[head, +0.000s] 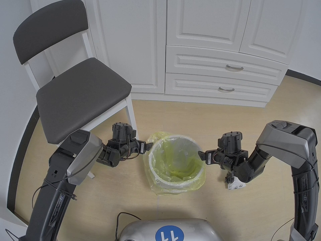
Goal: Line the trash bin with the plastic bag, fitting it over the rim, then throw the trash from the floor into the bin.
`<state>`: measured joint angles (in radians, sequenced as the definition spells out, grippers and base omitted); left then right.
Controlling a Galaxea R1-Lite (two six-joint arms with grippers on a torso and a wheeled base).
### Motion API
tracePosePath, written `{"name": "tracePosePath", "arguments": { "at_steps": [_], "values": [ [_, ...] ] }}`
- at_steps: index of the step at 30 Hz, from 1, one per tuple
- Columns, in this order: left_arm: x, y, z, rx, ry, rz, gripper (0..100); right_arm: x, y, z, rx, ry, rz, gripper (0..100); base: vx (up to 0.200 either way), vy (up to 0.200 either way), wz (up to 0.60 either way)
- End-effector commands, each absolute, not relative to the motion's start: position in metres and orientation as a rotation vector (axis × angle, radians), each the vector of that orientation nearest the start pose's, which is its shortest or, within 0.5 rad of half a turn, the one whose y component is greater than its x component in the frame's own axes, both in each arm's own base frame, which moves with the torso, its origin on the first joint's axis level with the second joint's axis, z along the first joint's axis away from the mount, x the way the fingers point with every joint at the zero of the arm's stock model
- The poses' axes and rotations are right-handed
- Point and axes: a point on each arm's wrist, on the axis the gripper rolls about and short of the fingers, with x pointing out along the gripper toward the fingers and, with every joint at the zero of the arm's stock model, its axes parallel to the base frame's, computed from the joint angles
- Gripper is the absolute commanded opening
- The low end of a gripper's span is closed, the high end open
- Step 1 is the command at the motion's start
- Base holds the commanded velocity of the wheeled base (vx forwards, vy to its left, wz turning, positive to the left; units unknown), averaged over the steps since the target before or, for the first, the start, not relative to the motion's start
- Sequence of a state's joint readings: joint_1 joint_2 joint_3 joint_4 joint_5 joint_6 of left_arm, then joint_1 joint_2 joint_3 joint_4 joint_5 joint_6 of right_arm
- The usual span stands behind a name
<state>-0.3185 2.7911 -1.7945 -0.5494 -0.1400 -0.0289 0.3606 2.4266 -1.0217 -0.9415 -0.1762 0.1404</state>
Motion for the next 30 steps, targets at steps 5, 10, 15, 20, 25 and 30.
{"name": "tracePosePath", "arguments": {
  "at_steps": [5,10,15,20,25,30],
  "values": [
    [0.516,-0.17,-0.08,0.026,0.578,-0.435,100,0.397,0.143,-0.011,0.015,0.462,0.144,100,0.0,0.0,0.0],
    [0.512,-0.168,-0.105,0.019,0.658,-0.477,100,0.397,0.142,-0.011,0.015,0.463,0.143,100,0.0,0.0,0.0],
    [0.51,-0.168,-0.117,0.007,0.672,-0.507,100,0.398,0.142,-0.011,0.016,0.46,0.141,100,0.0,0.0,0.0],
    [0.512,-0.166,-0.119,0.003,0.634,-0.503,100,0.398,0.142,-0.011,0.017,0.46,0.141,100,0.0,0.0,0.0],
    [0.522,-0.15,-0.111,-0.014,0.548,-0.468,100,0.398,0.142,-0.011,0.015,0.462,0.141,100,0.0,0.0,0.0],
    [0.532,-0.137,-0.101,-0.008,0.421,-0.375,100,0.397,0.141,-0.007,0.018,0.453,0.142,100,0.0,0.0,0.0]
  ]
}}
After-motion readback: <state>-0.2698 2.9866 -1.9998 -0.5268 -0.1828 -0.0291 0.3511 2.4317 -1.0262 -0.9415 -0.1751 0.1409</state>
